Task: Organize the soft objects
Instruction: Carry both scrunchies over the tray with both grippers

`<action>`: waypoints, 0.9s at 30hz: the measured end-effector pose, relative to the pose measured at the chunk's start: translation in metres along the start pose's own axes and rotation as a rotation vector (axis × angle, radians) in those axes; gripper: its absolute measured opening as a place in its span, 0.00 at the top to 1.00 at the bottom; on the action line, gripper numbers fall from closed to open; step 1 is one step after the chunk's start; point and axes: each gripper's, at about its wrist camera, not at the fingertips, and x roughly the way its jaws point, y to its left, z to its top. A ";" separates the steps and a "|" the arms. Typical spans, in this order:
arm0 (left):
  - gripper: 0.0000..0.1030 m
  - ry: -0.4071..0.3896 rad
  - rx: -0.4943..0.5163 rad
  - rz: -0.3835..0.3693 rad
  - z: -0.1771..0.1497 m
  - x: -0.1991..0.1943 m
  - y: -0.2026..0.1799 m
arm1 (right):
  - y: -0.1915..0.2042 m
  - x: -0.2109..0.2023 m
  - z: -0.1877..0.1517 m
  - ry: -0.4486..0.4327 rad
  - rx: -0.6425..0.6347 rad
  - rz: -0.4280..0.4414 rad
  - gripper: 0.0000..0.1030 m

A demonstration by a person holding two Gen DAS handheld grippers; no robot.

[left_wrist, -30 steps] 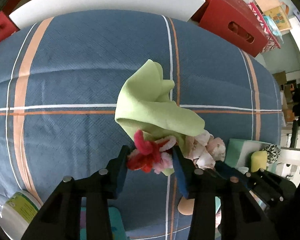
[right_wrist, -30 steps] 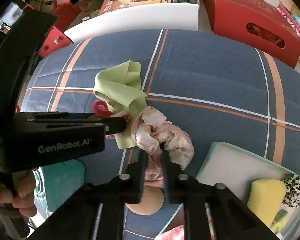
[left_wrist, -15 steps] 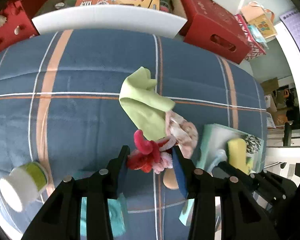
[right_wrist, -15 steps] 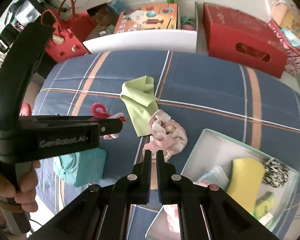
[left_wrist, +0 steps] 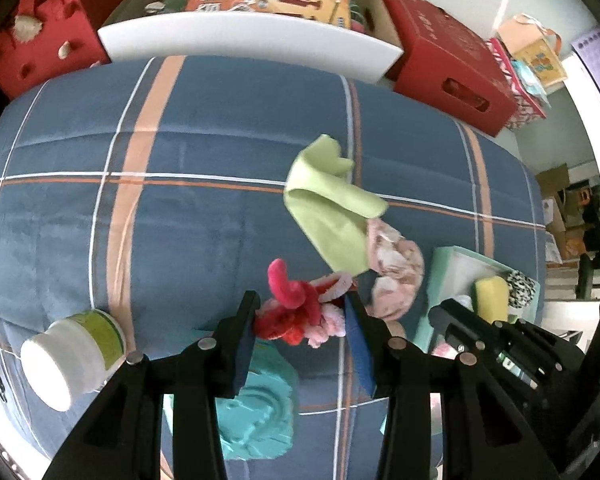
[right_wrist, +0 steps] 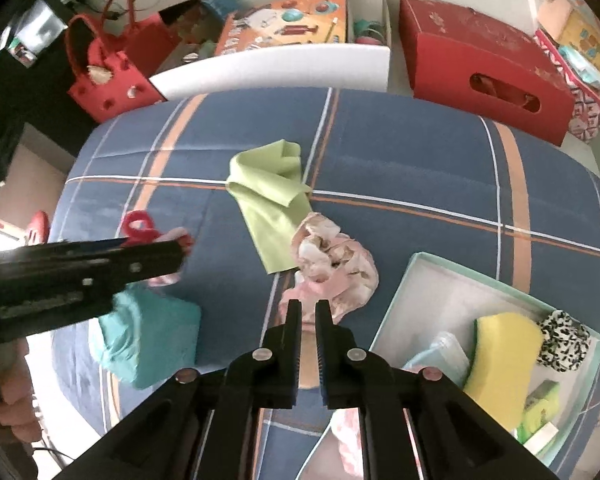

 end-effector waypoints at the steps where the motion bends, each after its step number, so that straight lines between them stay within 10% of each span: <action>1: 0.57 0.001 -0.005 0.003 0.001 0.001 0.003 | -0.002 0.004 0.001 0.003 0.005 0.001 0.91; 12: 0.57 0.014 -0.026 0.014 0.007 0.013 0.023 | -0.013 0.029 0.009 0.006 0.034 -0.012 0.54; 27: 0.57 0.041 -0.022 0.024 0.014 0.032 0.026 | -0.005 0.068 0.013 0.051 0.033 -0.027 0.53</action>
